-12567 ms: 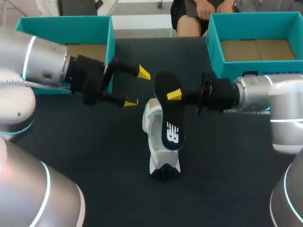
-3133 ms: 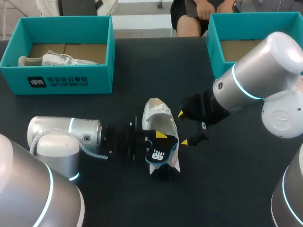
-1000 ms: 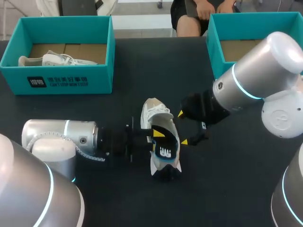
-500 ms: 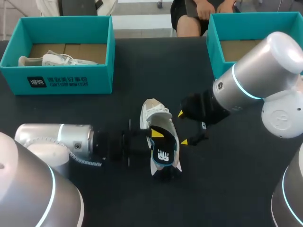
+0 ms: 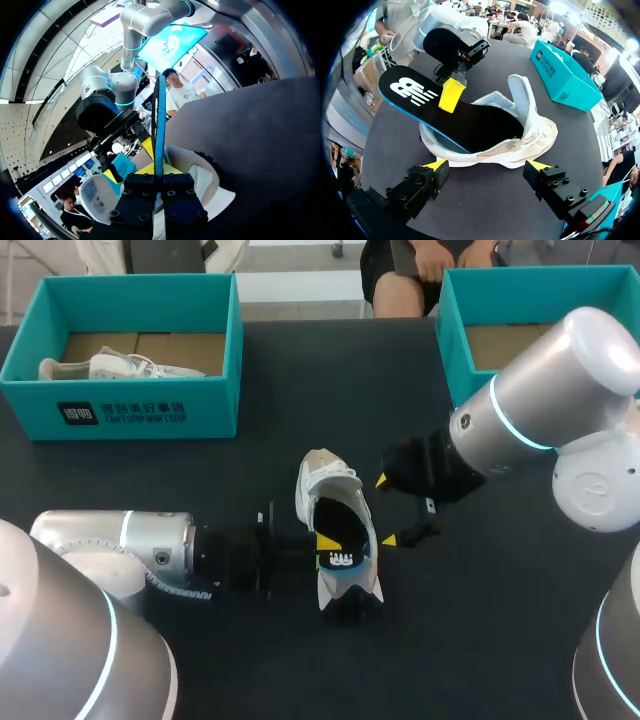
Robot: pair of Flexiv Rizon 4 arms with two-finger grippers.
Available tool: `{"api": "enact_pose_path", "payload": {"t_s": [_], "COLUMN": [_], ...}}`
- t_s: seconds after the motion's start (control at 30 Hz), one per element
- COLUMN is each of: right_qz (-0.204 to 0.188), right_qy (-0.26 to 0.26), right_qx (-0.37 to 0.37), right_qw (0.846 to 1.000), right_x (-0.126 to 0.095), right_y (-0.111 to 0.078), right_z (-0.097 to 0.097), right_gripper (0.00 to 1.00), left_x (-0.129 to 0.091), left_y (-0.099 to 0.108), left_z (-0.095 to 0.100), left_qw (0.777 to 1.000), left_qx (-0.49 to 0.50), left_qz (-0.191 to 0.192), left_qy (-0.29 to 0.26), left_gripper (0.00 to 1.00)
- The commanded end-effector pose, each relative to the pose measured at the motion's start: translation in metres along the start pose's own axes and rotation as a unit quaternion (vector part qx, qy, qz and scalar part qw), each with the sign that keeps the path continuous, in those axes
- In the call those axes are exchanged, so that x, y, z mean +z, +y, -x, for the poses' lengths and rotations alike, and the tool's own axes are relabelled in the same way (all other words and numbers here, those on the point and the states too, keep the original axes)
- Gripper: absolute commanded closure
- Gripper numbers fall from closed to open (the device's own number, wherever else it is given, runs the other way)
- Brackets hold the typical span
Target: Take the shoe out of the shoebox, open the shoe tongue, remove and reinsert the insole, then place the shoe into the shoebox
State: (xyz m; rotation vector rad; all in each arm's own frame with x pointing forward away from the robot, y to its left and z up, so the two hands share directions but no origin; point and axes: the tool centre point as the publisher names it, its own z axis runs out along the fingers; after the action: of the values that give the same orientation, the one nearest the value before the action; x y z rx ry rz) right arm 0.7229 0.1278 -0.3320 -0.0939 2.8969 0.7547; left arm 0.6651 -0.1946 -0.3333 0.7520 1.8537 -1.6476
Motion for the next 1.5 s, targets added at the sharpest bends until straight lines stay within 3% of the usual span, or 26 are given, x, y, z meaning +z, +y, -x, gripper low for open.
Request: {"api": "enact_pose_path", "payload": {"t_s": [0.03, 0.37, 0.4, 0.43, 0.67, 1.07, 1.13, 1.23, 1.37, 1.5], "right_qz": [-0.001, -0.001, -0.001, -0.001, -0.001, -0.001, -0.001, -0.001, -0.001, -0.001], "right_qy": [-0.002, -0.002, -0.002, -0.002, -0.002, -0.002, -0.002, -0.002, -0.002, -0.002], "right_qx": [0.000, 0.000, 0.000, 0.000, 0.000, 0.000, 0.000, 0.000, 0.000, 0.000], "right_qw": [1.000, 1.000, 1.000, 1.000, 1.000, 1.000, 1.000, 1.000, 1.000, 1.000], "right_x": [0.001, 0.001, 0.001, 0.001, 0.001, 0.001, 0.001, 0.001, 0.001, 0.001], "right_y": [0.000, 0.000, 0.000, 0.000, 0.000, 0.000, 0.000, 0.000, 0.000, 0.000], "right_z": [-0.002, -0.002, -0.002, -0.002, -0.002, -0.002, -0.002, -0.002, -0.002, -0.002], "right_gripper": [0.00, 0.00, 0.00, 0.00, 0.00, 0.00, 0.00, 0.00, 0.00, 0.00], "left_x": [0.005, 0.004, 0.006, 0.007, 0.005, -0.002, -0.001, 0.003, 0.009, 0.013], "left_y": [0.016, 0.041, 0.040, 0.036, 0.013, -0.015, -0.018, -0.020, -0.015, -0.005], "left_z": [0.000, 0.002, 0.003, 0.004, 0.010, 0.015, 0.014, 0.012, 0.008, 0.006], "left_qw": [1.000, 1.000, 1.000, 1.000, 1.000, 0.999, 0.999, 0.999, 0.999, 1.000], "left_qx": [-0.001, -0.015, -0.015, -0.013, 0.008, 0.029, 0.030, 0.028, 0.020, 0.015], "left_qz": [-0.002, 0.012, 0.013, 0.010, -0.002, -0.017, -0.019, -0.025, -0.027, -0.023], "left_qy": [-0.003, -0.006, -0.007, -0.006, -0.007, -0.018, -0.019, -0.018, -0.011, -0.008], "left_gripper": [1.00, 1.00, 0.67, 0.60, 0.54, 0.61, 0.69, 0.72, 1.00, 1.00]}}
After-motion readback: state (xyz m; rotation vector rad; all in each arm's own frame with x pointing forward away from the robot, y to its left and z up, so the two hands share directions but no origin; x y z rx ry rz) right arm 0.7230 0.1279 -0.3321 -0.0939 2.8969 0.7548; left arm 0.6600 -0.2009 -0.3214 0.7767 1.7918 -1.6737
